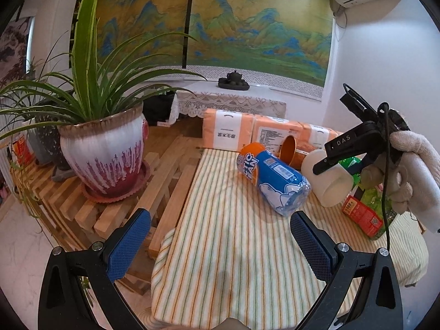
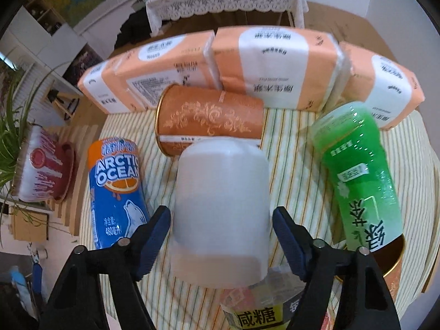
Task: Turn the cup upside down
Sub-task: 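Reach the right gripper to the white paper cup and grasp it, then lift the white cup with the right gripper and rotate it rim-down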
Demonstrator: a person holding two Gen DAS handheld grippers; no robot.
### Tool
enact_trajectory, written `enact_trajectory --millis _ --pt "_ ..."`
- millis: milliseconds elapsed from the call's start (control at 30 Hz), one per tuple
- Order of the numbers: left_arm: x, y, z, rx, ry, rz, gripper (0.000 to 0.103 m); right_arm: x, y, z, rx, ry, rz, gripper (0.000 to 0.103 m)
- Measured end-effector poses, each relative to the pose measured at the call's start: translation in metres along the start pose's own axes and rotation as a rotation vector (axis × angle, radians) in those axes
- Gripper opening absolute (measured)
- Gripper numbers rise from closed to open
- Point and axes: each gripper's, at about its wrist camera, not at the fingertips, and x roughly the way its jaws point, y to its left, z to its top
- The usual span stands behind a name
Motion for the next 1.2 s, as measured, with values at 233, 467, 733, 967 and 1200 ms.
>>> enact_trajectory --millis 233,467,733,967,1200 --pt "-0.003 0.001 0.000 -0.002 -0.004 0.004 0.103 -0.001 0.001 -0.001 0.004 -0.006 -0.002 0.070" --pt "-0.004 0.002 0.002 -0.005 -0.008 0.006 0.103 -0.011 -0.009 -0.003 0.036 -0.044 0.056 0.070" --pt "-0.008 -0.002 0.001 0.005 -0.014 0.005 0.103 -0.028 -0.017 -0.006 0.070 -0.077 0.135 0.069" --pt "-0.012 -0.004 0.002 0.008 -0.021 0.009 0.103 -0.043 -0.015 -0.008 0.099 -0.111 0.201 0.069" --pt "-0.019 -0.001 0.003 0.005 -0.033 0.013 0.103 -0.077 -0.002 -0.026 0.088 -0.179 0.274 0.069"
